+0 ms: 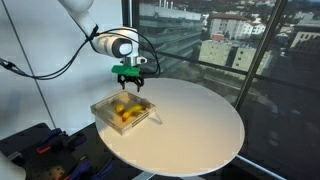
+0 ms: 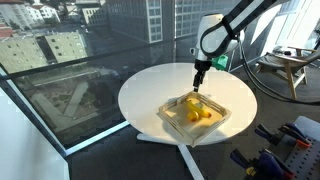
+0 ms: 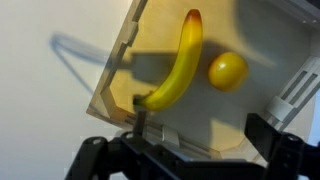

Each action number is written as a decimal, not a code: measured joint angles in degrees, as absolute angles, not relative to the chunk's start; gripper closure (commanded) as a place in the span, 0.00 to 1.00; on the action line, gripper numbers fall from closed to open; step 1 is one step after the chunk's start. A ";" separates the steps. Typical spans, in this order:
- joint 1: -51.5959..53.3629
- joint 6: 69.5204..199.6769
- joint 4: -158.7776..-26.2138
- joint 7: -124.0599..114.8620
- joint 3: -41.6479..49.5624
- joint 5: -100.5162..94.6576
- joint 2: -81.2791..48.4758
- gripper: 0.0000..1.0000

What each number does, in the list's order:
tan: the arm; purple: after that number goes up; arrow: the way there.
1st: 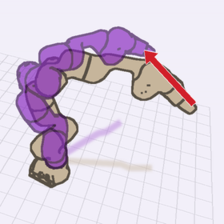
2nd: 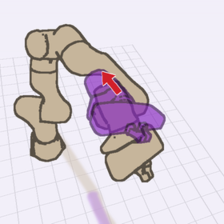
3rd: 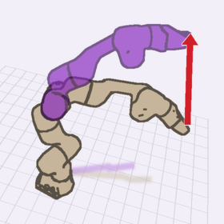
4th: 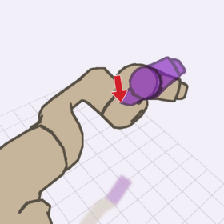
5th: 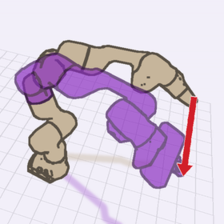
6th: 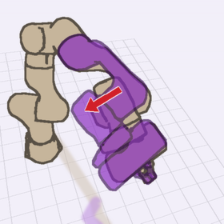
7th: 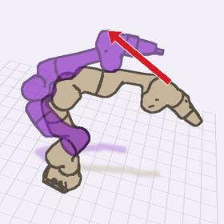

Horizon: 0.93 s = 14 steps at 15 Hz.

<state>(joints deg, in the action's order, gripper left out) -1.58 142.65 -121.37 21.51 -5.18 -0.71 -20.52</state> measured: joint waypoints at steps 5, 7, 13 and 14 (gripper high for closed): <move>-0.43 141.36 -121.40 16.55 -4.91 -0.71 -18.68 0.00; -0.05 140.52 -121.47 14.86 -4.82 -0.71 -17.72 0.00; 0.82 137.09 -121.93 10.37 -4.67 -0.71 -14.11 0.00; 0.93 136.65 -122.11 9.76 -4.67 -0.71 -13.40 0.00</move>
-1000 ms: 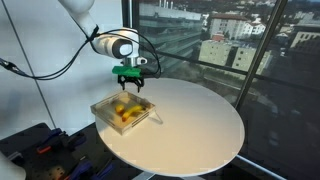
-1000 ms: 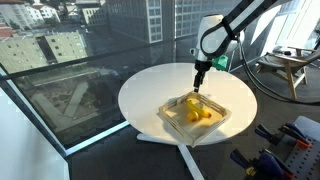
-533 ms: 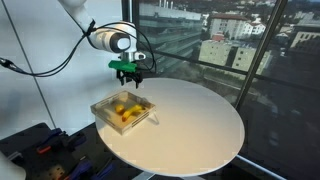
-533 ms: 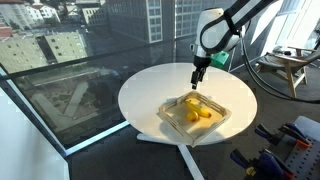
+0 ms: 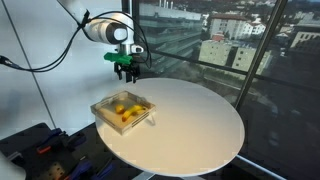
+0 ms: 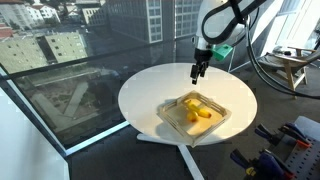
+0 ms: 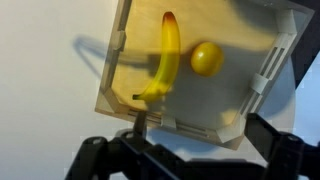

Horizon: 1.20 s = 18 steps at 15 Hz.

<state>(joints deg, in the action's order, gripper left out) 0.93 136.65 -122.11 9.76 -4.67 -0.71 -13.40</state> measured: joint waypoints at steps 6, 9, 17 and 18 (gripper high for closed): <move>1.74 134.68 -124.06 6.33 -4.64 -0.71 -8.61 0.00; 2.07 134.41 -125.86 4.85 -4.64 -0.71 -6.01 0.00; 2.28 133.16 -130.41 2.47 -4.64 -0.71 0.37 0.00; 2.29 132.67 -130.81 2.19 -4.65 -0.71 1.14 0.00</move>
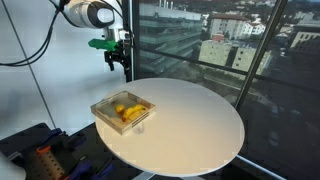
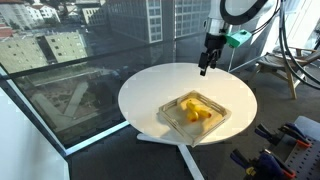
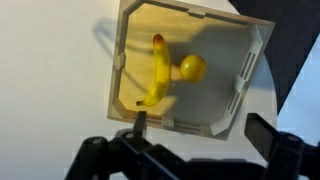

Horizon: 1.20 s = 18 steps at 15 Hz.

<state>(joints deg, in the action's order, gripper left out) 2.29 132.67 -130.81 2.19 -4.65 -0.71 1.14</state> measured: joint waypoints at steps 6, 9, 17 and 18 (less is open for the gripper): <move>2.74 130.22 -132.54 1.15 -4.74 -0.71 5.03 0.00; 2.86 130.12 -133.01 1.15 -4.74 -0.71 5.62 0.00; 2.86 130.12 -133.18 1.15 -4.74 -0.71 5.63 0.00; 2.86 130.12 -133.18 1.15 -4.74 -0.71 5.64 0.00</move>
